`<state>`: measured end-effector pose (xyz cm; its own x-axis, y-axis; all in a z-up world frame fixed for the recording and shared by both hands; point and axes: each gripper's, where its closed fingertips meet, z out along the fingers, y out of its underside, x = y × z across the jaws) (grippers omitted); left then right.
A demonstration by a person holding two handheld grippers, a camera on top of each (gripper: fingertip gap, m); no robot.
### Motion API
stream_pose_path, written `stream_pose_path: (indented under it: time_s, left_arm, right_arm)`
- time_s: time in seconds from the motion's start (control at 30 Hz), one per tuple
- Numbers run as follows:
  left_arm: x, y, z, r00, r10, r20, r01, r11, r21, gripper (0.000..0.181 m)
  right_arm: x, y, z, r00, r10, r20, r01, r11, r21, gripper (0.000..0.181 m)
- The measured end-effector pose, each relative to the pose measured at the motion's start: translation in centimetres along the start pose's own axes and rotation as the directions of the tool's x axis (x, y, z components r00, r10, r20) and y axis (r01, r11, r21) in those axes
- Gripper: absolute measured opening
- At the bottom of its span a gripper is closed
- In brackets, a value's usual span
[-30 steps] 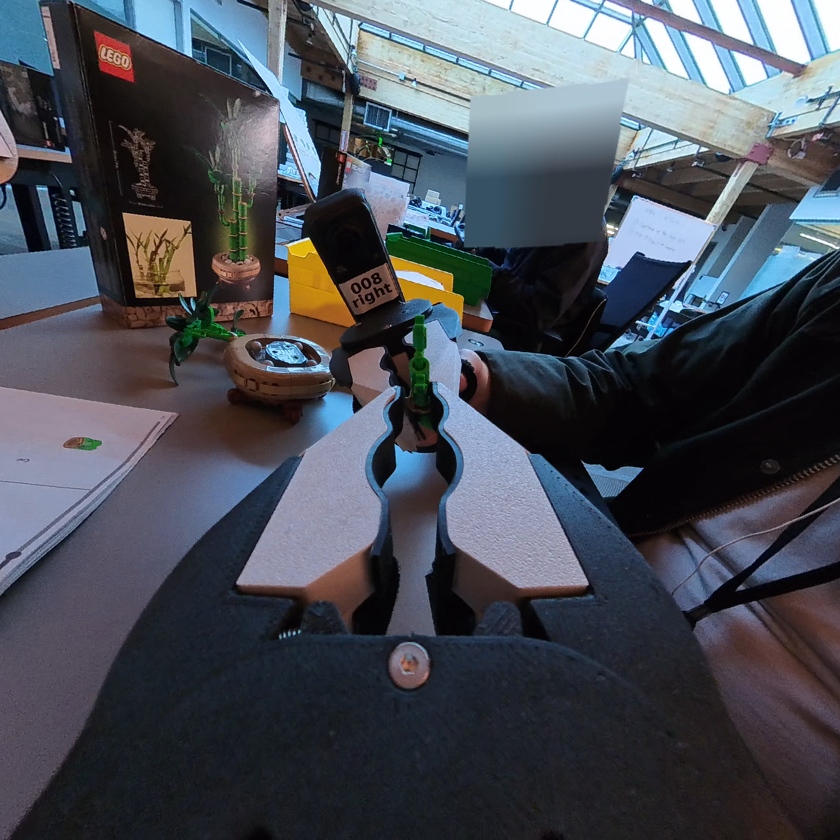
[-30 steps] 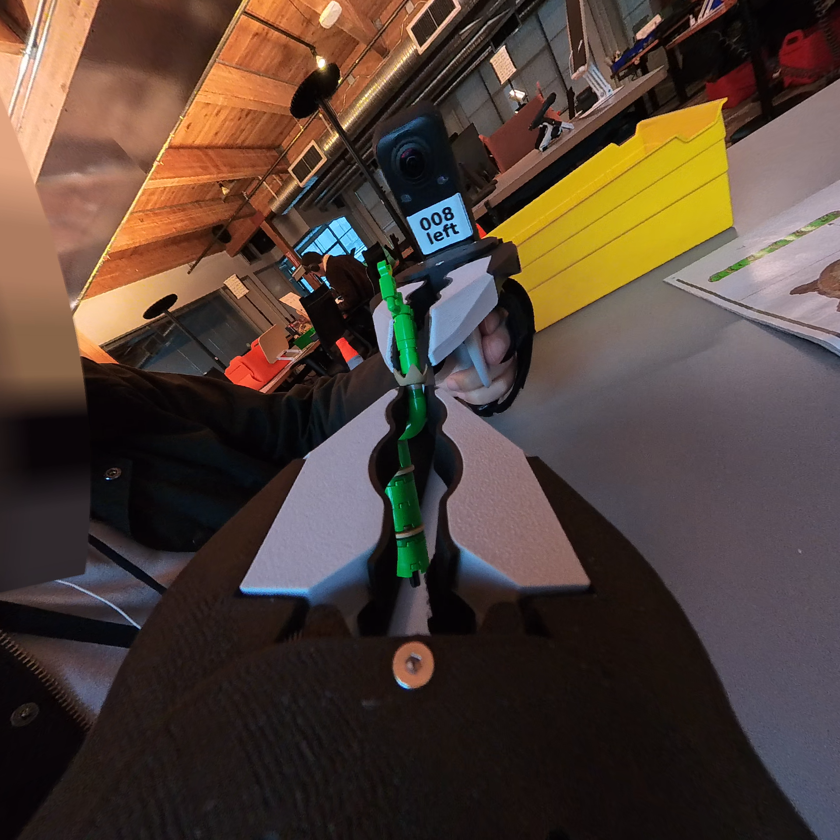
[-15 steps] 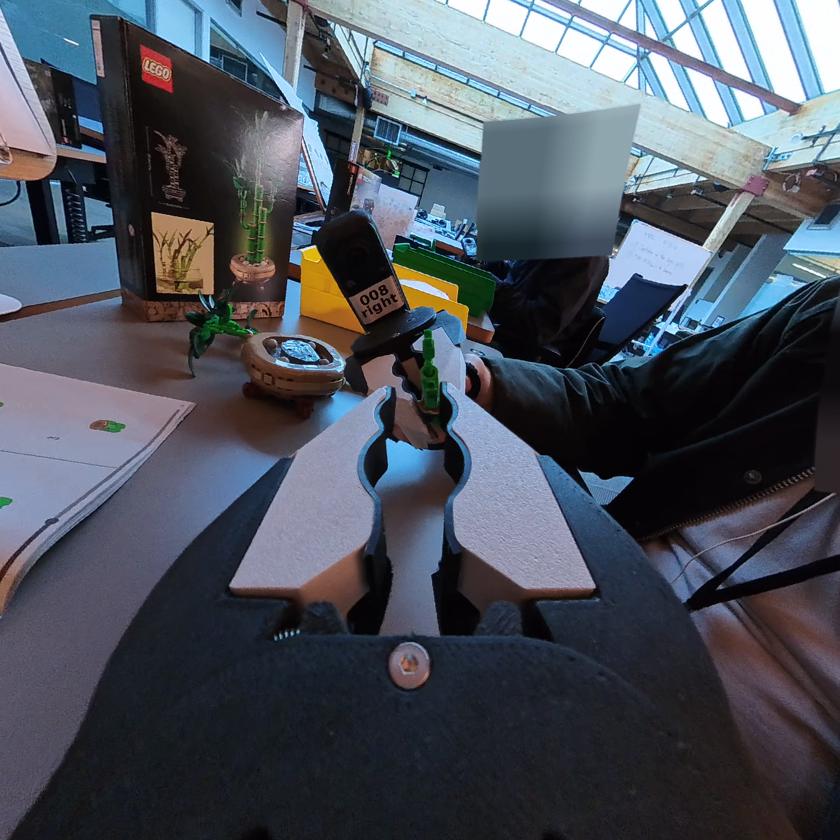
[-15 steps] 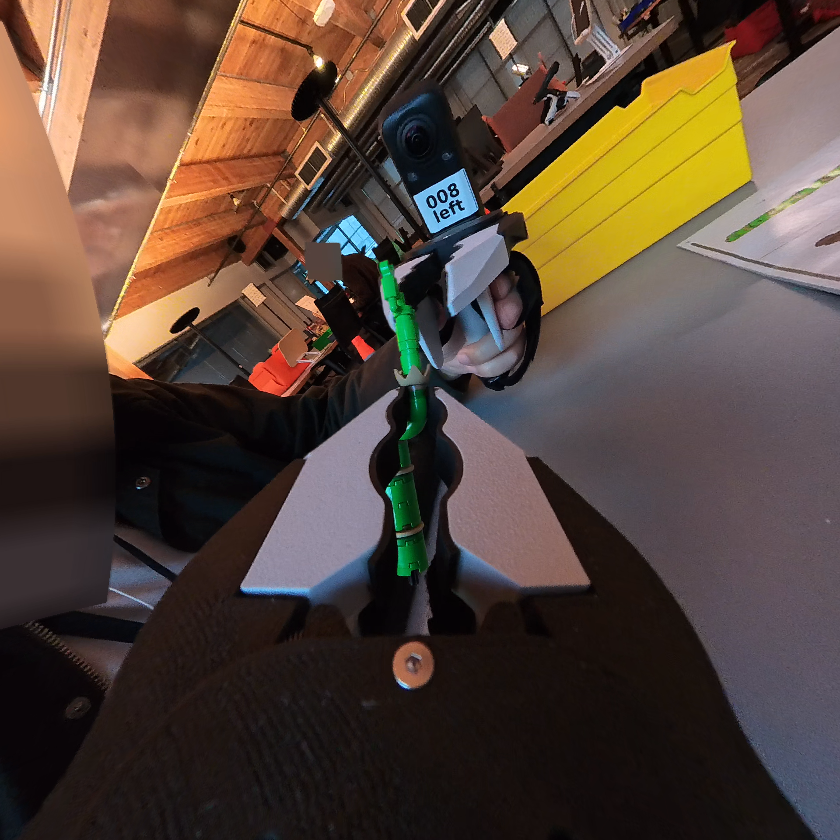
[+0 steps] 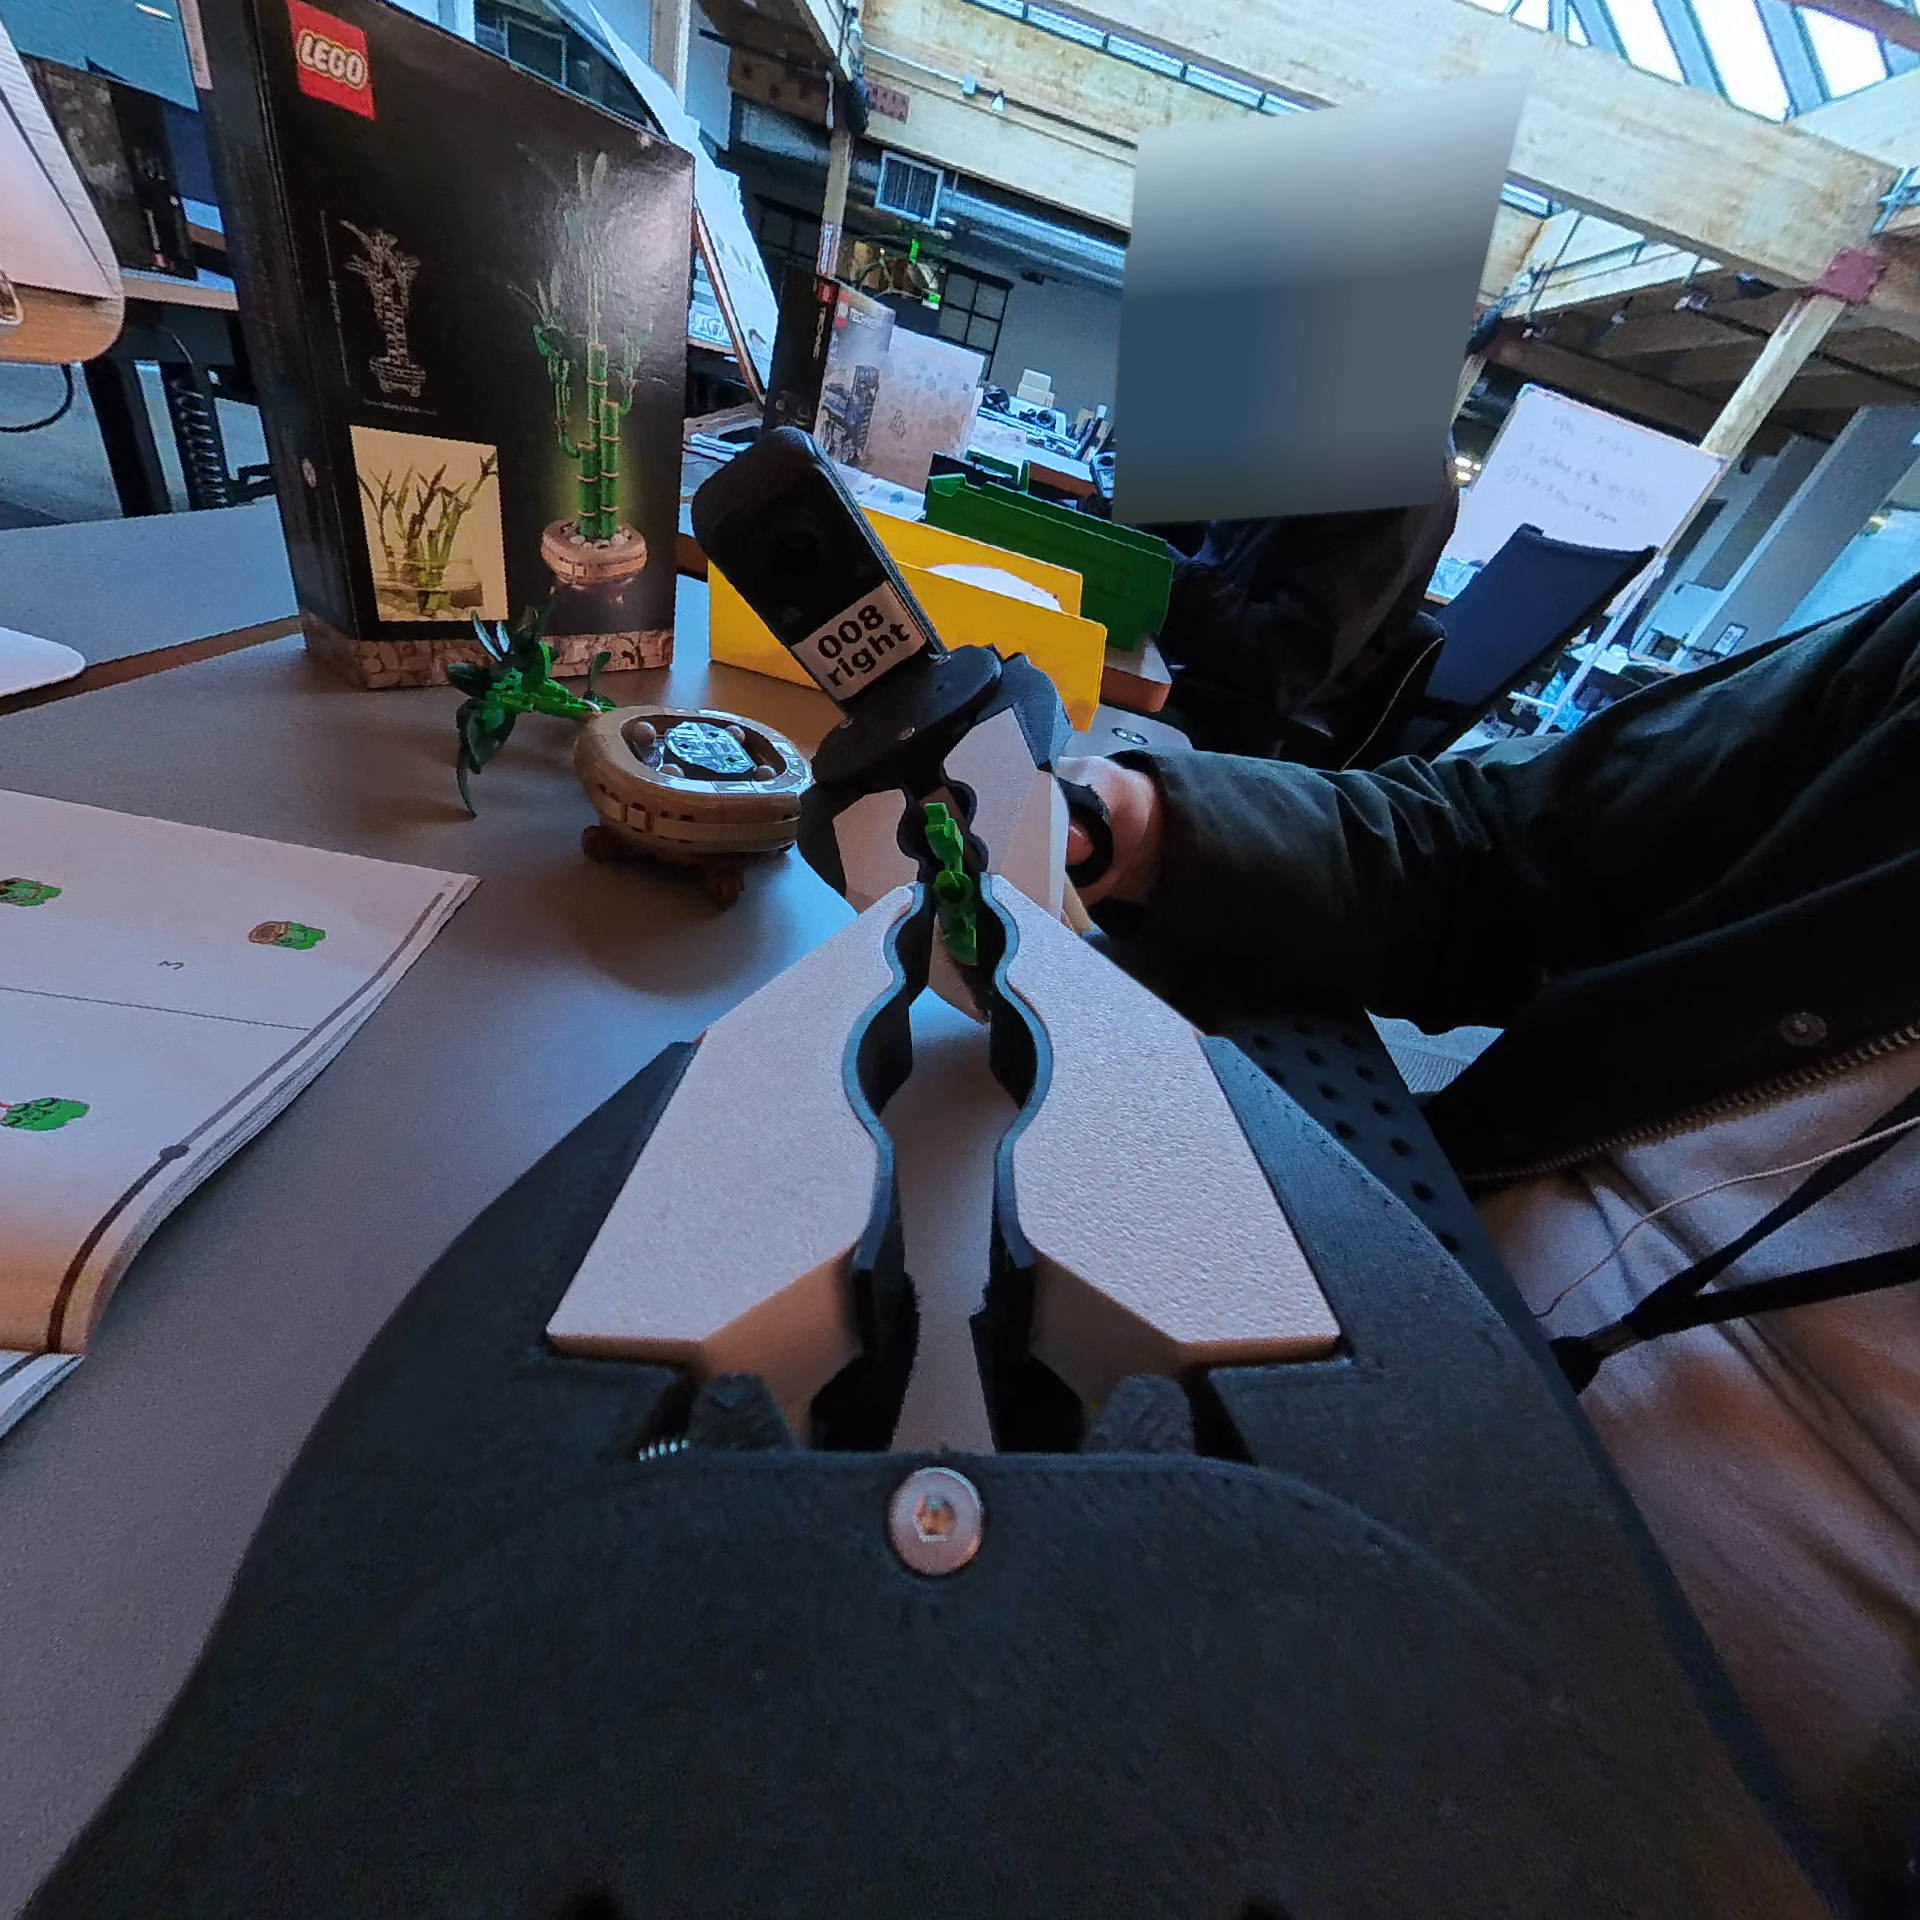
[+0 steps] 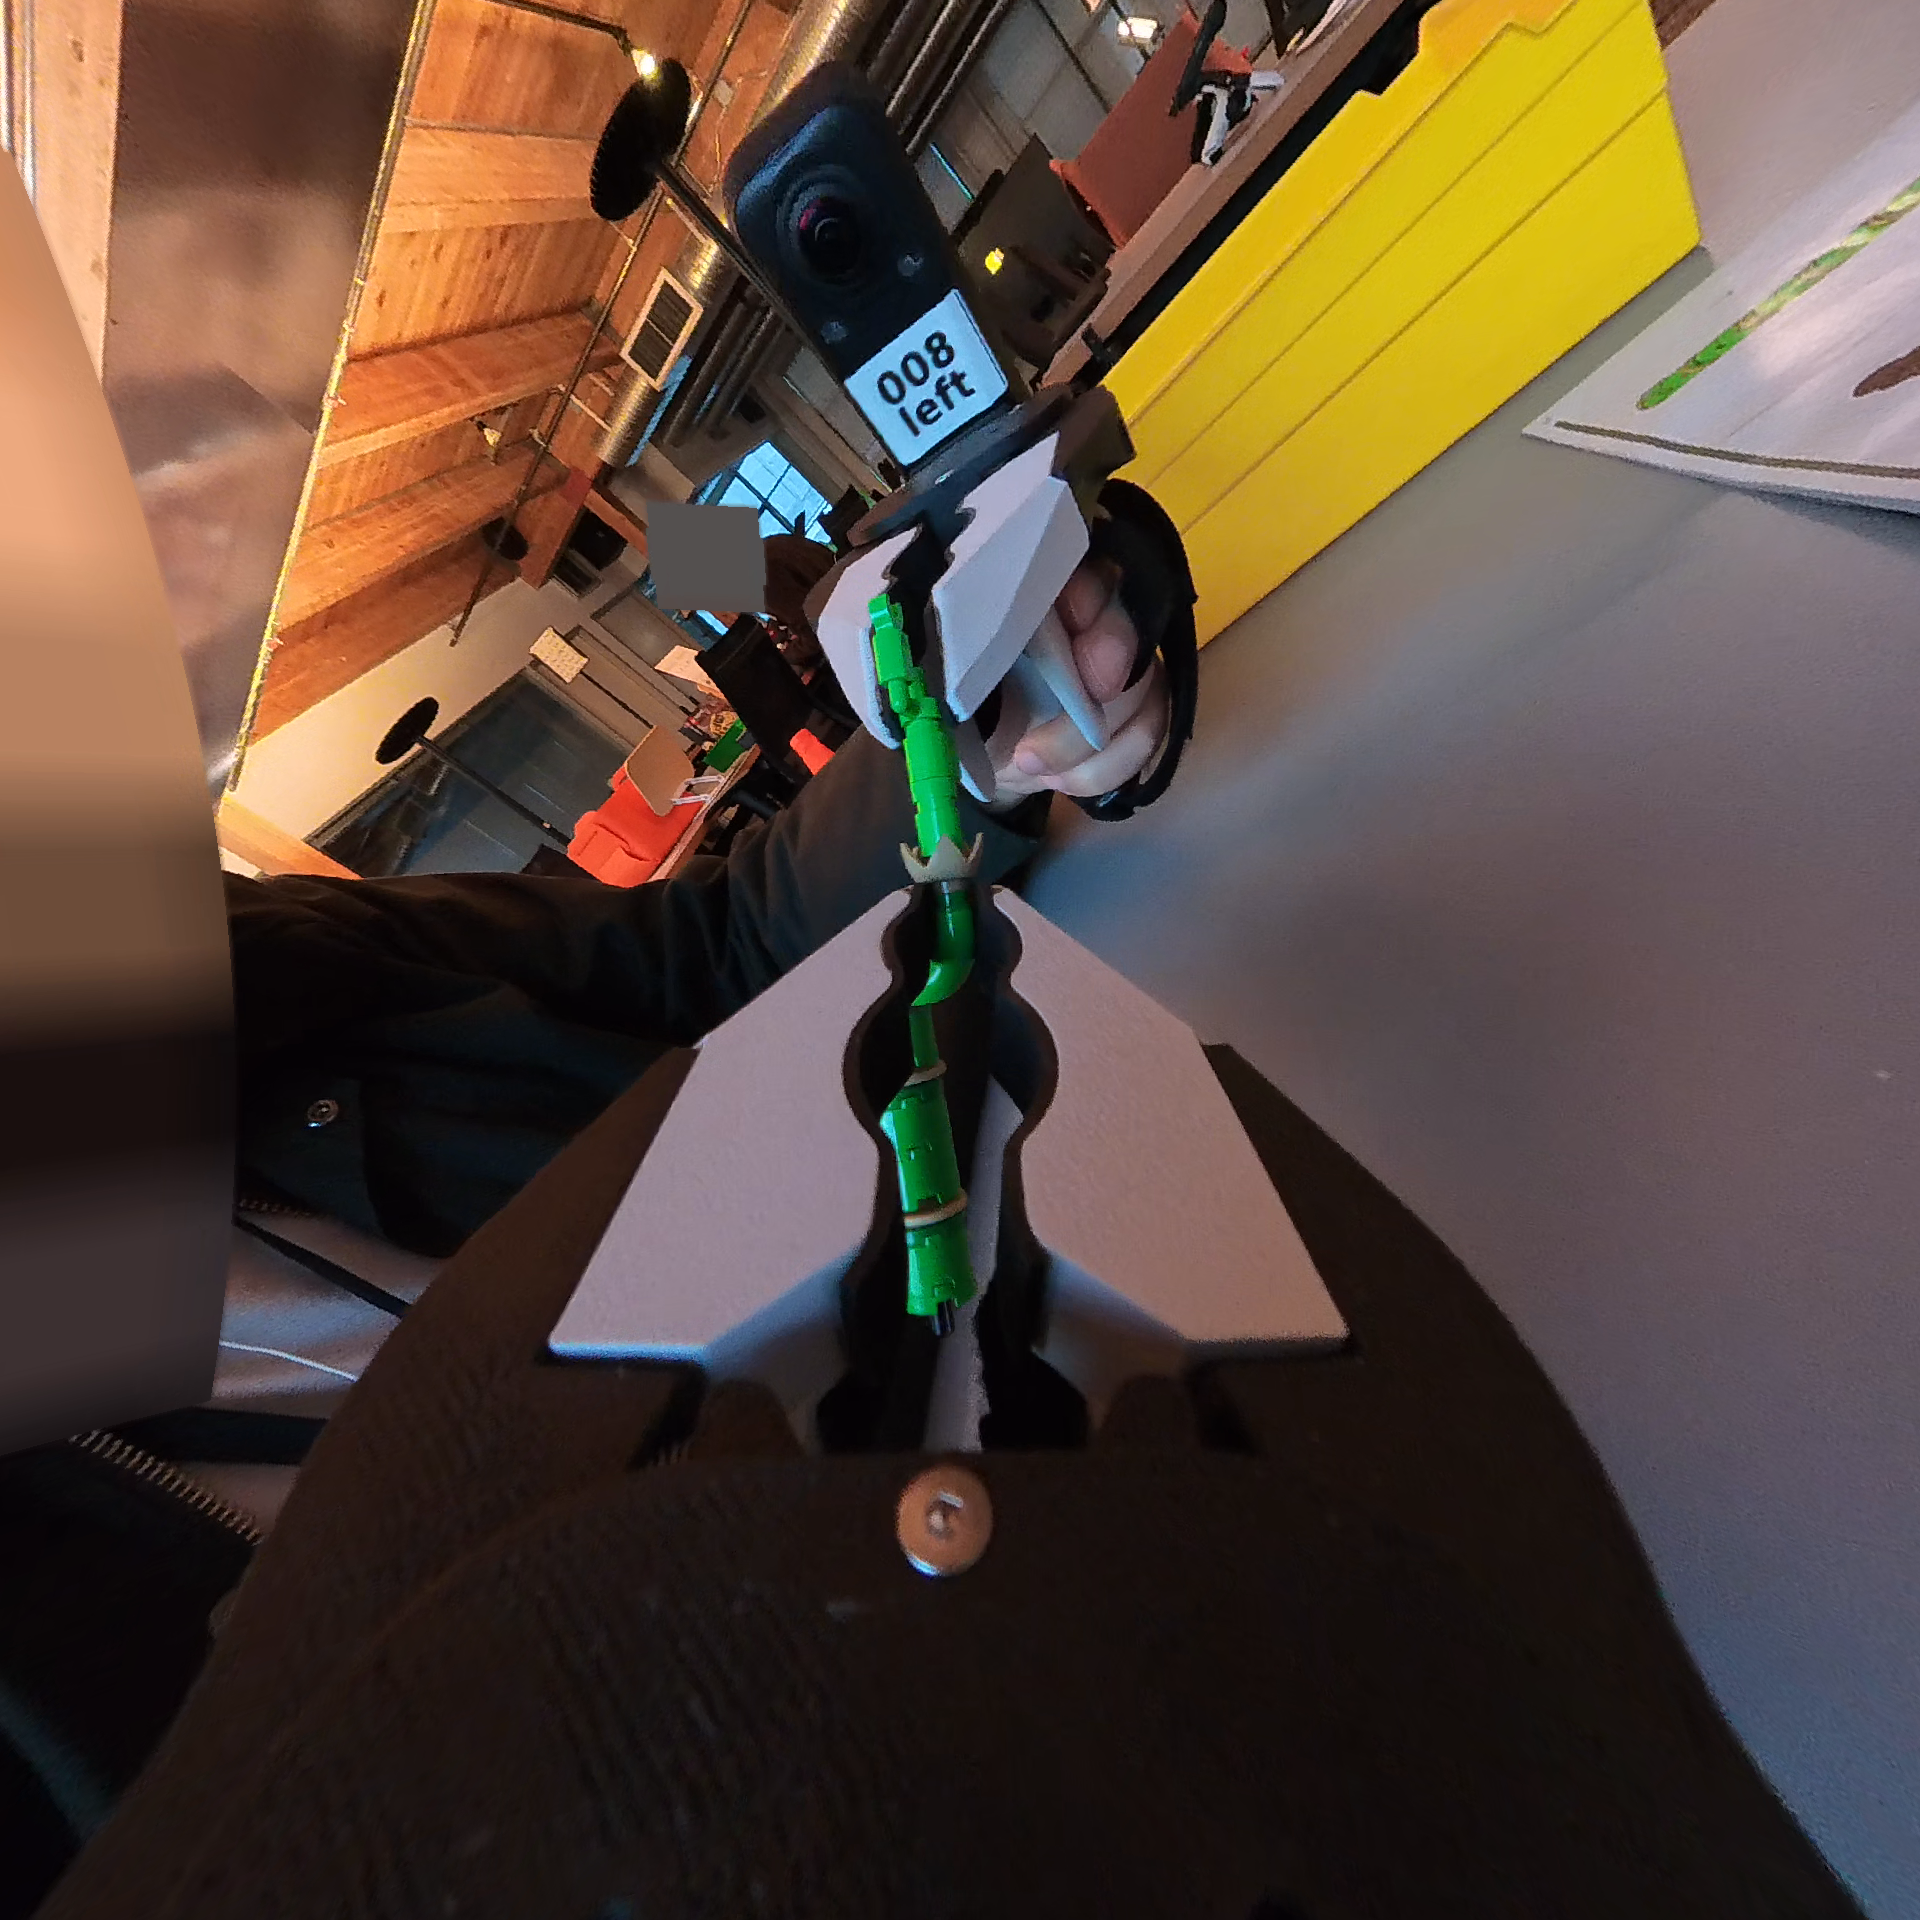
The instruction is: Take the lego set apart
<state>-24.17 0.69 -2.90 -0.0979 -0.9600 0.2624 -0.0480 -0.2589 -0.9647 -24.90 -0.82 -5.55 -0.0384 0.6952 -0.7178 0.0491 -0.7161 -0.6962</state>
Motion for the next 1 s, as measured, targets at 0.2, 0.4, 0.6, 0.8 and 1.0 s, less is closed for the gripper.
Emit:
stream_pose_path:
  time_s: [0.2,0.4,0.6,0.8,1.0]
  left_arm:
    - [-1.0,0.3,-0.1,0.998,-0.014,0.056,0.015,1.000,-0.022,0.005]
    - [-1.1,1.3,0.7,0.997,-0.043,0.062,0.047,0.997,-0.069,0.005]
    - [-0.9,1.8,1.3,0.997,-0.044,0.058,0.050,0.994,-0.101,0.005]
    - [-0.5,2.0,1.3,0.998,0.016,0.057,-0.009,0.993,-0.118,0.006]
    - [-0.4,2.8,1.5,0.999,-0.029,0.032,0.034,0.988,-0.151,0.006]
  right_arm:
    - [0.6,-1.4,-0.3,0.979,-0.163,-0.119,0.171,0.984,0.058,0.032]
    - [1.4,-1.5,-0.4,0.913,-0.321,-0.251,0.332,0.943,0.001,0.024]
    - [2.0,-0.5,0.1,0.892,-0.365,-0.268,0.356,0.931,-0.081,0.006]
    - [1.8,0.0,0.1,0.908,-0.337,-0.249,0.321,0.941,-0.104,0.006]
    - [2.1,0.7,0.2,0.927,-0.288,-0.241,0.261,0.955,-0.139,0.006]
